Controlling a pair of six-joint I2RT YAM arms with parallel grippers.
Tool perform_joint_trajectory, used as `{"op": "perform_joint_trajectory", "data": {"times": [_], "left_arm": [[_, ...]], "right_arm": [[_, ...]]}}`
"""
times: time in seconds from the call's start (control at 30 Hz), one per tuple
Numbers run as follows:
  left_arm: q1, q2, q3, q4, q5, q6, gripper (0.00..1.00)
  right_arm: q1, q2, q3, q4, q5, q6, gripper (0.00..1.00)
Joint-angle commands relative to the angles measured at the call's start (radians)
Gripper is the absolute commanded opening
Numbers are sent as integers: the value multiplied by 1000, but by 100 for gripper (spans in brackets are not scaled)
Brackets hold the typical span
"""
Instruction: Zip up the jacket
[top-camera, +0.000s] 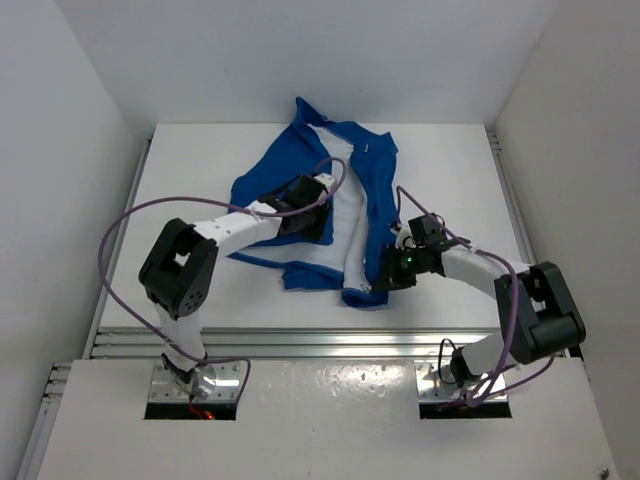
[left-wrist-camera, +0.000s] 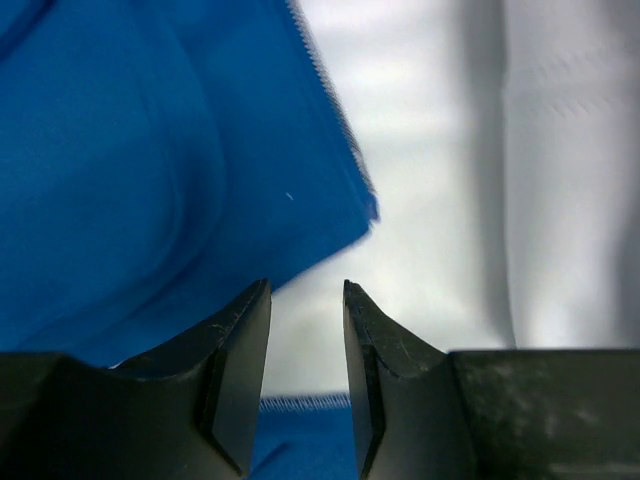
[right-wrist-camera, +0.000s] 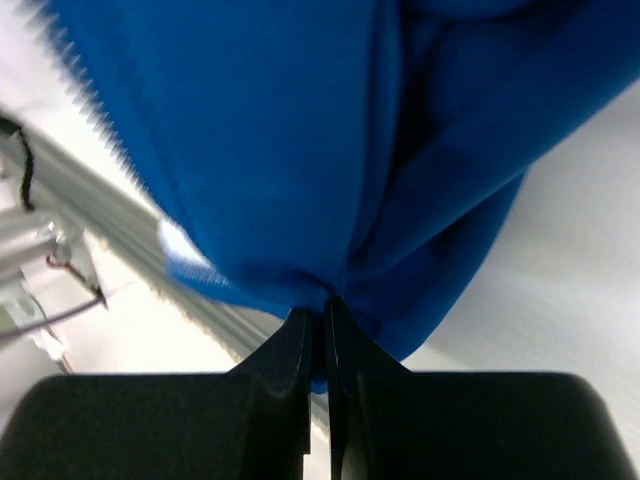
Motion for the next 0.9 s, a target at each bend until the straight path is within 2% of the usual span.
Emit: {"op": "perform_joint_trajectory", "data": {"times": [0.0, 0.2, 0.3, 0.33, 0.37, 0.47, 0.57, 0.63, 0.73, 0.77, 0.87], "left_arm": [[-17, 49, 98, -7, -167, -57, 41], [-35, 139, 143, -58, -336, -115, 42], [-44, 184, 183, -104, -336, -115, 45], [-44, 196, 192, -113, -336, -115, 50], [-44, 208, 192, -114, -336, -115, 50], [-44, 208, 192, -123, -307, -115, 59], [-44, 218, 181, -123, -283, -124, 59], [-44, 227, 171, -123, -283, -124, 55], [-44, 238, 160, -123, -261, -115, 32], [-30, 250, 160, -123, -234, -115, 20], [8, 262, 183, -123, -186, -105, 10]], "right_arm": [[7, 80, 51, 35, 74, 85, 0], [24, 190, 156, 16, 130, 85, 0], [27, 222, 181, 0, 150, 91, 0], [27, 232, 184, -9, 166, 85, 0], [33, 242, 190, -32, 179, 82, 0], [37, 244, 195, -49, 225, 65, 0], [36, 244, 195, -70, 271, 49, 0], [39, 247, 201, -82, 286, 38, 0], [31, 258, 206, -96, 317, 19, 0], [27, 258, 204, -92, 324, 15, 0], [5, 255, 213, -92, 334, 1, 0]]}}
